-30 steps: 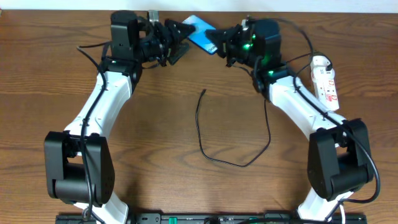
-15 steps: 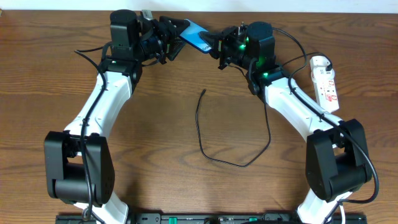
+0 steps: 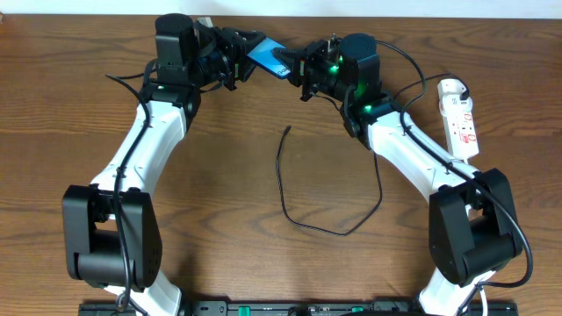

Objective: Plug charger to phone and switch on socket

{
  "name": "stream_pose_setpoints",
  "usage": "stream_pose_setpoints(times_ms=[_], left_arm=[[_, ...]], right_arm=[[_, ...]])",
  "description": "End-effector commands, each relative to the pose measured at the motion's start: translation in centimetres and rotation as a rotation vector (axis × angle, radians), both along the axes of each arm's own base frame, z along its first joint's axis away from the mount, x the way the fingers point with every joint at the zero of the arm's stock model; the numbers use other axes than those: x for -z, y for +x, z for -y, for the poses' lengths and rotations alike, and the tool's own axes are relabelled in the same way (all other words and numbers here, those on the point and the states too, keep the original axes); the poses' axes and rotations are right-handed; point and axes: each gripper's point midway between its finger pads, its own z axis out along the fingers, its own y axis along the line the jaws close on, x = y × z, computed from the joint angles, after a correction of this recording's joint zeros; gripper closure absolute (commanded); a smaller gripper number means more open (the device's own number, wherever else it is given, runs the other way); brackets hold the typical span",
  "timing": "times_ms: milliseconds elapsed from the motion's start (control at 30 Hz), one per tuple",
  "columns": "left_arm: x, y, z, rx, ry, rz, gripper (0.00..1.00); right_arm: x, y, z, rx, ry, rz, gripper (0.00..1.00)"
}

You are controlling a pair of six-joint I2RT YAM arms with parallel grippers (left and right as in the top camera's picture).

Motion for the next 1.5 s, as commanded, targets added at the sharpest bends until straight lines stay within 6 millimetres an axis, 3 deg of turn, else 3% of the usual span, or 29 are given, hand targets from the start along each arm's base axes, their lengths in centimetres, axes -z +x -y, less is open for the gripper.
stream_pose_setpoints(times_ms=[0, 200, 467, 1067, 1233, 1467], left_arm=[[-1.6, 0.2, -0.3, -0.015, -0.013, 0.023, 0.63], [-1.5, 0.2, -0.4, -0.015, -0.012, 0.02, 0.78], [0.5, -0.6, -0.5, -0.016, 0.001, -0.082, 0.79], [-1.1, -0.3, -0.7, 0.029, 0.001, 0.027, 0.79], [-1.0, -0.1, -0.9, 0.003, -0.01, 0.005, 0.81], [-1.0, 0.0, -1.0, -0.006, -0.012, -0.001, 0.92]], right_arm=[[-3.0, -0.6, -0.3, -0.006, 0.041, 0.041, 0.99], [-3.1, -0.7, -0.3, -0.01, 0.046, 0.036, 0.98], [-3.9, -1.1, -0.7, -0.045, 0.065, 0.066, 0.99], [-4.2, -2.6, -1.8, -0.143, 0.081, 0.067, 0.99], [-4.1, -2.6, -1.8, -0.143, 0.081, 0.066, 0.99], [-4.0, -2.6, -1.8, -0.143, 0.079, 0.061, 0.98]])
